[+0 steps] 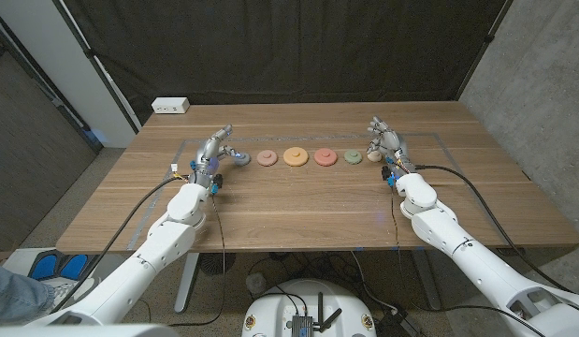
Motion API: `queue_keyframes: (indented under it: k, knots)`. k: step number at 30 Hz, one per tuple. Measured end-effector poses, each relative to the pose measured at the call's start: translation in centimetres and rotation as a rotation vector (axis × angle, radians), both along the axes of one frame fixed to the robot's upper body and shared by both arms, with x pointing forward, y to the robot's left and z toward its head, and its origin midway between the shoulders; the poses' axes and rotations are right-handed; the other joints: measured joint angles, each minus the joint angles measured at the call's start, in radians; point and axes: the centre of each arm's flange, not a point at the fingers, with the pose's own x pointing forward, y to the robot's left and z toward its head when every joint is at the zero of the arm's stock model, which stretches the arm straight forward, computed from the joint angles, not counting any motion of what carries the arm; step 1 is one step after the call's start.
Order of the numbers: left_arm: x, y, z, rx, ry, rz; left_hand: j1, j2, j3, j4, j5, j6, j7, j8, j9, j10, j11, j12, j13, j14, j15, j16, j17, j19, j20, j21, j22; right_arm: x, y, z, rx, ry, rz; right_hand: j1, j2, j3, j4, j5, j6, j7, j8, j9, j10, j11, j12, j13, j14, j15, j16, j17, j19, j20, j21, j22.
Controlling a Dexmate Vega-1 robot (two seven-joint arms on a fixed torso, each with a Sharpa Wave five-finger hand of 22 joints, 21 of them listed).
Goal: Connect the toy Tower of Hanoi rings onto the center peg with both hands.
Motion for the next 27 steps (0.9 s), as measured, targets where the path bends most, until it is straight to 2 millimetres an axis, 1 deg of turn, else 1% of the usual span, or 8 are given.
queue_keyframes:
  k: [7,13,17,18,20,23,26,27]
  knots:
    - [-0.3,0.1,0.3,0.041,-0.001,0.025,0.112,-0.016,0.016,-0.003,0.019,-0.022,-0.005,0.000,0.001,-0.014,-0.014,0.000,0.006,-0.016,0.005,0.017,-0.005,-0.029,0.008,0.008,0.003,-0.2,-0.1,0.1,-0.021,0.001,-0.025,0.060,-0.016,0.026,-0.001,0.016,0.006,-0.008,-0.004,0.000,0.012,-0.012,0.000,0.005,0.000,0.000,0.044,0.010,0.000,0.000,0.015,0.013]
    - [-0.3,0.2,0.2,0.070,0.003,0.053,0.204,-0.029,0.021,0.001,0.037,-0.027,-0.013,0.004,0.005,-0.011,-0.034,0.005,0.017,-0.034,0.002,0.032,-0.008,-0.050,0.018,0.008,0.000,-0.6,0.0,0.6,-0.036,-0.009,-0.025,0.175,-0.039,0.064,-0.006,0.036,-0.014,-0.028,-0.019,0.000,0.004,-0.030,-0.013,0.017,-0.004,-0.003,0.085,0.003,-0.001,0.001,0.022,0.018]
    - [-0.2,0.2,0.2,0.080,0.005,0.072,0.253,-0.036,0.020,0.001,0.044,-0.017,-0.023,0.012,0.010,0.000,-0.046,0.013,0.023,-0.037,0.005,0.042,-0.009,-0.052,0.020,0.015,0.000,-0.9,0.1,0.9,-0.044,-0.018,-0.021,0.228,-0.063,0.081,-0.006,0.044,-0.024,-0.038,-0.026,0.005,-0.004,-0.039,-0.015,0.023,-0.007,0.000,0.104,-0.001,-0.007,0.000,0.030,0.018]
    - [-0.7,0.2,0.8,0.103,-0.011,0.073,0.269,-0.039,0.020,0.001,0.045,-0.012,-0.028,0.012,0.010,0.004,-0.050,0.014,0.026,-0.037,0.005,0.047,-0.009,-0.052,0.020,0.015,-0.003,-0.7,-0.1,0.5,-0.072,0.002,-0.060,0.251,-0.066,0.081,-0.006,0.044,-0.026,-0.040,-0.026,0.005,-0.007,-0.043,-0.019,0.023,-0.007,0.000,0.111,-0.001,-0.007,0.000,0.030,0.018]
    - [-0.8,0.1,0.9,0.108,-0.014,0.079,0.300,-0.043,0.020,0.001,0.046,-0.008,-0.032,0.017,0.010,0.010,-0.056,0.020,0.031,-0.039,0.003,0.052,-0.009,-0.052,0.020,0.021,-0.005,-0.7,-0.1,0.6,-0.080,0.002,-0.068,0.270,-0.081,0.087,-0.006,0.047,-0.029,-0.043,-0.026,0.005,-0.004,-0.046,-0.023,0.027,-0.007,0.000,0.119,-0.001,-0.011,0.003,0.034,0.018]
    - [-0.9,0.1,0.9,0.118,-0.020,0.096,0.352,-0.052,0.020,0.001,0.055,0.003,-0.043,0.022,0.014,0.024,-0.069,0.020,0.037,-0.039,0.003,0.062,-0.014,-0.052,0.020,0.029,-0.009,-0.9,-0.1,0.7,-0.096,0.002,-0.081,0.288,-0.083,0.089,-0.006,0.051,-0.033,-0.047,-0.026,0.005,-0.008,-0.053,-0.023,0.028,-0.007,0.000,0.123,-0.002,-0.011,0.003,0.038,0.018]
    - [-1.1,0.1,1.0,0.130,-0.026,0.117,0.388,-0.058,0.017,-0.002,0.056,0.008,-0.047,0.028,0.014,0.029,-0.075,0.028,0.042,-0.039,0.003,0.066,-0.018,-0.052,0.020,0.035,-0.010,-1.1,-0.1,0.7,-0.111,0.003,-0.093,0.328,-0.104,0.093,-0.002,0.052,-0.035,-0.048,-0.030,0.007,-0.015,-0.060,-0.027,0.032,-0.016,0.006,0.127,-0.011,-0.015,0.000,0.038,0.018]
    - [-1.1,0.0,1.1,0.132,-0.028,0.121,0.394,-0.063,0.017,-0.002,0.059,0.012,-0.052,0.028,0.014,0.032,-0.078,0.028,0.044,-0.039,0.003,0.069,-0.019,-0.052,0.020,0.038,-0.010,-1.2,-0.1,0.8,-0.122,0.004,-0.101,0.342,-0.100,0.093,-0.002,0.054,-0.039,-0.052,-0.030,0.009,-0.015,-0.060,-0.030,0.032,-0.016,0.006,0.127,-0.012,-0.020,0.002,0.038,0.017]
